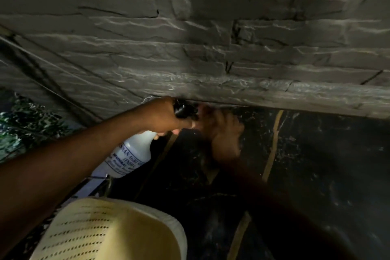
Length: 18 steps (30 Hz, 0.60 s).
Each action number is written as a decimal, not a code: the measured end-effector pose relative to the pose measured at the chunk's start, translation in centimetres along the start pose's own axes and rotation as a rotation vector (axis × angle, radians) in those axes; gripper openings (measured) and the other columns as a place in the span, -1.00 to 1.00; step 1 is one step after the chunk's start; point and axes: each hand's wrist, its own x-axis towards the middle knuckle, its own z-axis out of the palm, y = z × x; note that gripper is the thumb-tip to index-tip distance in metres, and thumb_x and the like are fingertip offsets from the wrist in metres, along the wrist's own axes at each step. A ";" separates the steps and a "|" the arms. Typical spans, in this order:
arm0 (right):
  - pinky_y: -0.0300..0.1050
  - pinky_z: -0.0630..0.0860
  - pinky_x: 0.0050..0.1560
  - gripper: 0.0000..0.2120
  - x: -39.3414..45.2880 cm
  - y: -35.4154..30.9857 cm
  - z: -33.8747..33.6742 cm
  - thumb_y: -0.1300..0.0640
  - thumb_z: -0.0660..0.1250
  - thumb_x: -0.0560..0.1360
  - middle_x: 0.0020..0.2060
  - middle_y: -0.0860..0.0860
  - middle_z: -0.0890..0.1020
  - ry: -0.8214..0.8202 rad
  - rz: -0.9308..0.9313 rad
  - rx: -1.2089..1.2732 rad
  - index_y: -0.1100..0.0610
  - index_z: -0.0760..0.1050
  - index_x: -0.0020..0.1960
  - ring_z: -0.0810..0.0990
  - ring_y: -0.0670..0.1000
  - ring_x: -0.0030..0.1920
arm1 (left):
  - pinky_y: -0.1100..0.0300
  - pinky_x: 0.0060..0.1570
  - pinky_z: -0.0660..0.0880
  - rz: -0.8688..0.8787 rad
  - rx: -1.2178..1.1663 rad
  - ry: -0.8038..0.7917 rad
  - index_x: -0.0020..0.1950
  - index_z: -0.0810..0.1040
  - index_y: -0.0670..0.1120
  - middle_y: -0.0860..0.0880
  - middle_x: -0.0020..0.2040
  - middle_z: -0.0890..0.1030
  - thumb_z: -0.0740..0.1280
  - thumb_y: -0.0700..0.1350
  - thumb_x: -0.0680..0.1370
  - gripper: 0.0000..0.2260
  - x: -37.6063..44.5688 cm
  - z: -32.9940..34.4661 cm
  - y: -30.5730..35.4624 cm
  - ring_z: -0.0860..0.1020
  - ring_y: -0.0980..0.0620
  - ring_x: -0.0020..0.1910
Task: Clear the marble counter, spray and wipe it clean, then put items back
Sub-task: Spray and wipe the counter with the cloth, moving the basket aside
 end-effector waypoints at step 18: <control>0.21 0.43 0.16 -0.31 -2.6 -1.0 -3.0 -0.29 -0.21 0.54 0.12 0.10 0.58 -0.191 -0.410 0.209 0.08 0.55 0.19 0.49 0.17 0.15 | 0.26 -0.56 0.39 -0.044 -0.020 0.026 -0.28 0.58 -0.18 -0.08 -0.43 0.62 0.24 0.21 0.54 -0.52 1.3 -2.2 -4.2 0.40 0.06 -0.69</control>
